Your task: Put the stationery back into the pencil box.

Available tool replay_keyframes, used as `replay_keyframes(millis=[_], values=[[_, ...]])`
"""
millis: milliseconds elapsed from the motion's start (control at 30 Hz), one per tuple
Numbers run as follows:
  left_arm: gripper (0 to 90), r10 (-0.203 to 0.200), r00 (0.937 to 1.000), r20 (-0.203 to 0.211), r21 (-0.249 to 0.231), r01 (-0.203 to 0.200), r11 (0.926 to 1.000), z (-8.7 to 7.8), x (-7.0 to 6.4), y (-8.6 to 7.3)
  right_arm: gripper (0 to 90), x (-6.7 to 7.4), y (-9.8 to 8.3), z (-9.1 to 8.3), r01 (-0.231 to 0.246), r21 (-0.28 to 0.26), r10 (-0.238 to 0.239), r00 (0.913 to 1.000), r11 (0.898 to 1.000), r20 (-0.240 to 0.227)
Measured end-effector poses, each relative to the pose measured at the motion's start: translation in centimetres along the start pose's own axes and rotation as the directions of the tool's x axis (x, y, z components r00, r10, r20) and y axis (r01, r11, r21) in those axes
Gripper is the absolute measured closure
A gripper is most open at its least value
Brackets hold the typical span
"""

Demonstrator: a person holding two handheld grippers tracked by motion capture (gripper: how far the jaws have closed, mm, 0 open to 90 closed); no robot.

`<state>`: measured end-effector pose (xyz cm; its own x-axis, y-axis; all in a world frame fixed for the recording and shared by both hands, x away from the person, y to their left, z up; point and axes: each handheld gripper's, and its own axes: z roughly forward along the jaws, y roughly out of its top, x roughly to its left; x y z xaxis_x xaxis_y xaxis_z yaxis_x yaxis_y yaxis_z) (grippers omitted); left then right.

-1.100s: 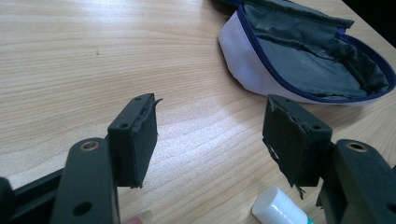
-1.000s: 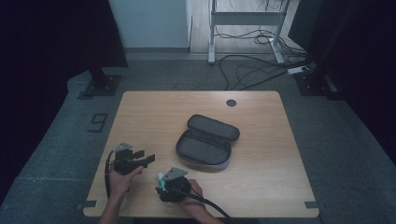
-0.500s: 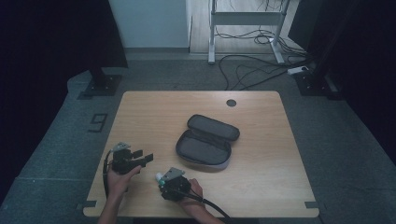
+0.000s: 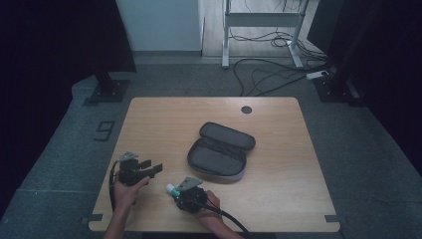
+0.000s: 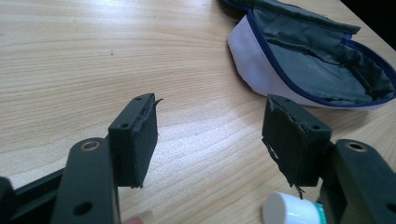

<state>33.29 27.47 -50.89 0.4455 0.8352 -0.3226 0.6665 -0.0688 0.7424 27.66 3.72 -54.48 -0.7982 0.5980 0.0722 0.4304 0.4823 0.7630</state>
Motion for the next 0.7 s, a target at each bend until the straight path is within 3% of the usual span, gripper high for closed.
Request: replay_keyframes(millis=[267, 700], values=[[36.1, 0.013, 0.9999, -0.003, 0.013, -0.013, 0.9998, 0.2, -0.2, -0.1, 64.5, -0.3, 0.2, -1.6, 0.005, -0.032, -0.006, 0.9999, 0.999, -0.015], [36.1, 0.02, 0.9998, 0.001, 0.031, -0.02, 0.9993, 0.8, -0.4, -0.2, 64.5, -1.4, 0.6, -2.8, -0.002, -0.068, 0.002, 1.0, 0.998, -0.005]])
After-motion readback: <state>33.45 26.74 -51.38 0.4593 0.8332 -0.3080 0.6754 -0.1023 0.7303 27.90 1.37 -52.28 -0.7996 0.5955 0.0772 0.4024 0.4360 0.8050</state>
